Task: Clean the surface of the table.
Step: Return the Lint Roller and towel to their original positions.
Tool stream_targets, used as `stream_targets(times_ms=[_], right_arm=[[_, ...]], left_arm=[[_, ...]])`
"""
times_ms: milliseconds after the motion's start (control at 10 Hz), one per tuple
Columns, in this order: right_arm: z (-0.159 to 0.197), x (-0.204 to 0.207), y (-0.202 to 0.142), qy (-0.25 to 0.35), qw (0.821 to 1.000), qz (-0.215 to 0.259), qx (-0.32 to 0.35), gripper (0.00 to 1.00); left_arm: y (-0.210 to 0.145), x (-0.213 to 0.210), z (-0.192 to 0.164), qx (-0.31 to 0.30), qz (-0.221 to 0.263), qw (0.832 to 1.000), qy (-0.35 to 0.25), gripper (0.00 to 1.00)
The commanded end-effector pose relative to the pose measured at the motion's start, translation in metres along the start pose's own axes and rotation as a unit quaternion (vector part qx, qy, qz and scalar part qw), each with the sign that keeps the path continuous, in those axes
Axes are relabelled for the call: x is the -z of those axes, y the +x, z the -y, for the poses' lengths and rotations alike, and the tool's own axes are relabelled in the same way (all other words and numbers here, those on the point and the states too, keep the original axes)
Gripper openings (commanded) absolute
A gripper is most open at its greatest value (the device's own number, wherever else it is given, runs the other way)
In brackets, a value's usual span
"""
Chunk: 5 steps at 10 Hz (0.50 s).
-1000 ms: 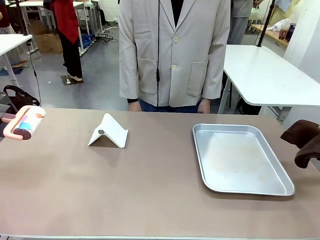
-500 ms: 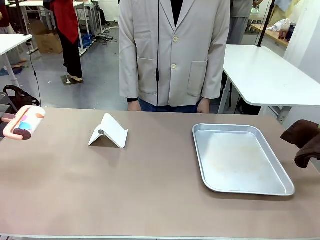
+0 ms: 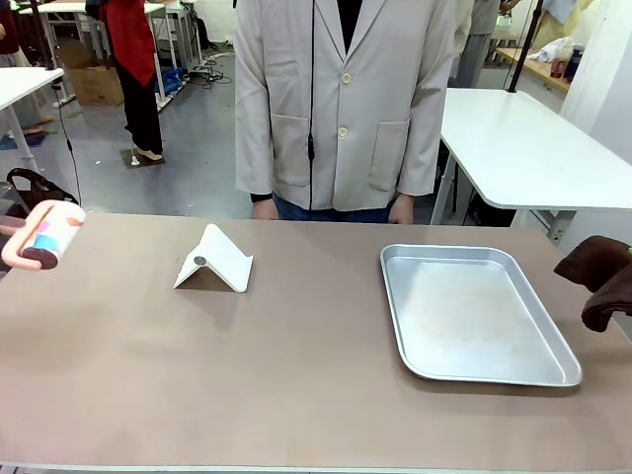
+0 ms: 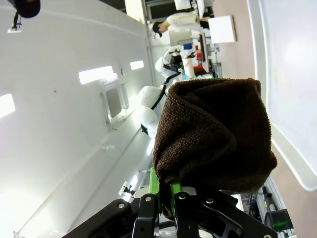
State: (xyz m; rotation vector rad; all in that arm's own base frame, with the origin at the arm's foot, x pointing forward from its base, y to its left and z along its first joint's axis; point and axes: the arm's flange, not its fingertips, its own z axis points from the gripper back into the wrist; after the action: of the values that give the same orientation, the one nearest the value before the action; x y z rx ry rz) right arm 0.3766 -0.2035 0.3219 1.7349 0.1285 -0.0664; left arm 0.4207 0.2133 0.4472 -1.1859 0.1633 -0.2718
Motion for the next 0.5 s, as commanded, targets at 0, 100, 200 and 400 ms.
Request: stream_targets(times_ms=[0, 100, 200, 400], right_arm=[[-0.028, 0.059, 0.005, -0.027, 0.997, -0.04, -0.064, 0.1], [-0.043, 0.097, 0.019, -0.045, 0.995, -0.053, -0.071, 0.1], [-0.053, 0.134, 0.03, -0.064, 0.993, -0.059, -0.085, 0.1], [-0.064, 0.203, 0.05, -0.077, 0.991, -0.061, -0.091, 0.1]], left_arm=[[-0.002, 0.016, 0.073, -0.027, 0.015, 0.997, 0.065, 0.22], [0.018, 0.027, 0.104, -0.037, 0.032, 0.996, 0.074, 0.22], [0.033, 0.04, 0.127, -0.056, 0.05, 0.993, 0.091, 0.22], [0.06, 0.069, 0.162, -0.067, 0.069, 0.986, 0.139, 0.22]])
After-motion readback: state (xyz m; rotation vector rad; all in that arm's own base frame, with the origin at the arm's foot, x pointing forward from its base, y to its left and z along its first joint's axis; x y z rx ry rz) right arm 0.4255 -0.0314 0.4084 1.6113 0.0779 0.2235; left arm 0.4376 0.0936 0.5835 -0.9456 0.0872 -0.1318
